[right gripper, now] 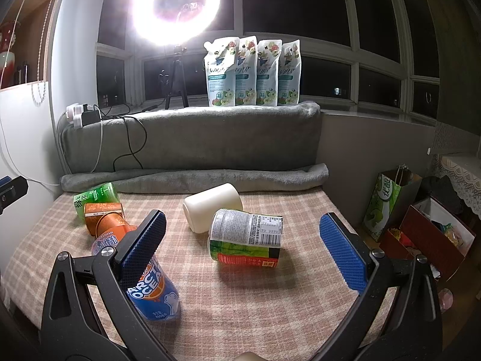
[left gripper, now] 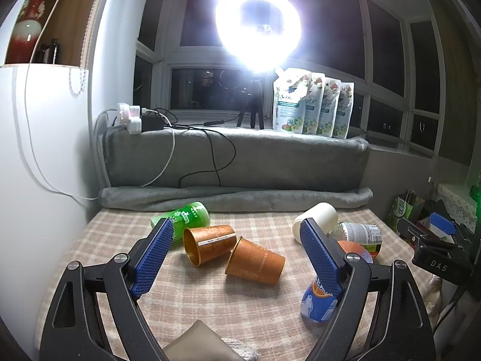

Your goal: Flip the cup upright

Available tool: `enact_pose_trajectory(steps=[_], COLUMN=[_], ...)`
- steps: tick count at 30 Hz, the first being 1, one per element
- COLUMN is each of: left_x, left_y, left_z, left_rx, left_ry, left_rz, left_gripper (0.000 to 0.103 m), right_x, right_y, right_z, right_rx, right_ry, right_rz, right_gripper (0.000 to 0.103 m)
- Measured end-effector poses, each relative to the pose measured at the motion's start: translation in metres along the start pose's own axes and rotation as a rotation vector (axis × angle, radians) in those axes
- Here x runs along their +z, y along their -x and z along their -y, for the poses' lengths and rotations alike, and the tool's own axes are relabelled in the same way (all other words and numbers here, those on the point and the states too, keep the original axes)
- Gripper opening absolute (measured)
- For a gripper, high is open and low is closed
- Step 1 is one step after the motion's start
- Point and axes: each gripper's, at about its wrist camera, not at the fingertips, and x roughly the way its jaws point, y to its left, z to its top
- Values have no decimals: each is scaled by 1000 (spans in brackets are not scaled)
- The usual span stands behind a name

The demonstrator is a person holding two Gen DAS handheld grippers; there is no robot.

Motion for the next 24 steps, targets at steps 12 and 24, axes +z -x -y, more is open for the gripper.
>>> enact_pose_trajectory(steps=[12,24], left_x=[1,2], left_y=[0,1], left_z=[1,1], left_rx=[2,6], left_ry=[-4,-9], left_rz=[6,15], left_gripper=[86,86], right_x=[0,0], right_y=[0,0], right_z=[0,0], right_rx=[-2,0], right_ry=[0,1], right_rz=[0,0], right_gripper=[103,103])
